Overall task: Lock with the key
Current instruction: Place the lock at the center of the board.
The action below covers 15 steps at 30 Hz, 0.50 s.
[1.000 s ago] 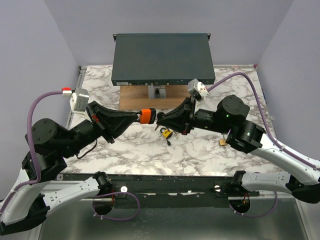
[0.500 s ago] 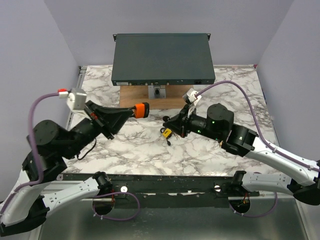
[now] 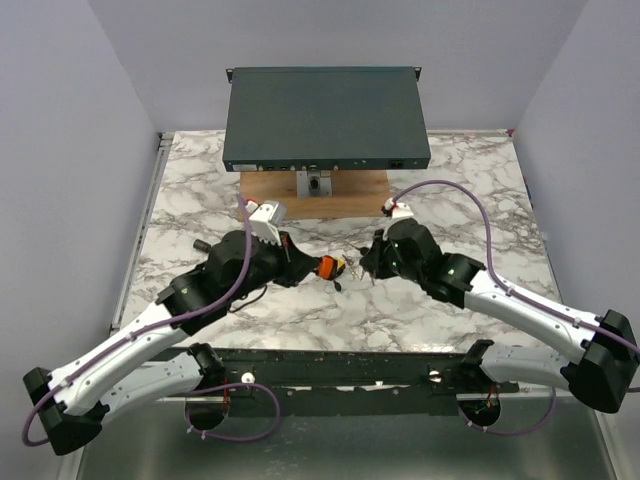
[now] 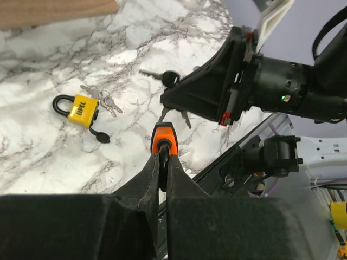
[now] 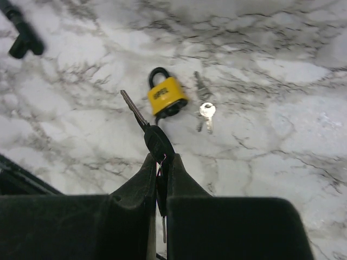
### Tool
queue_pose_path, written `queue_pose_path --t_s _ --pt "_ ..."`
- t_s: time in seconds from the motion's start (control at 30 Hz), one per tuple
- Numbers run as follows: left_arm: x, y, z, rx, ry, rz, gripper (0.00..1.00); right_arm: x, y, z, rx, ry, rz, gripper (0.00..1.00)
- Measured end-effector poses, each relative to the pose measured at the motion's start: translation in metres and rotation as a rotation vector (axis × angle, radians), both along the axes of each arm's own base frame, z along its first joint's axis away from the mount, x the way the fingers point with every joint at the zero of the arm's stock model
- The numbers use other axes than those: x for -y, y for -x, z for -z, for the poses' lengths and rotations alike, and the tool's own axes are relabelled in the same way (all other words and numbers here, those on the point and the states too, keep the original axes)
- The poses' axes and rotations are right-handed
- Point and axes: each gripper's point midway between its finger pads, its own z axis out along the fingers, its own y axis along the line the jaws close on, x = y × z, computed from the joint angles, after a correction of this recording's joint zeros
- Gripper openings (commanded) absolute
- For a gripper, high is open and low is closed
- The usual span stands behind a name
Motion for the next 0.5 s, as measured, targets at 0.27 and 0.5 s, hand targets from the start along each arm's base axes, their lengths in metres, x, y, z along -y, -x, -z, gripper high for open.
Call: queue_pose_path --t_s 0.27,0.5 --pt "0.043 -0.039 0.054 -0.149 0.052 -0.012 0.00 0.060 -0.038 0.021 -0.080 -0.004 0.278 0.01" --pt "0.094 -0.087 0.105 -0.299 0.106 -0.020 0.00 0.093 -0.056 0.025 -0.102 -0.015 0.425 0.01"
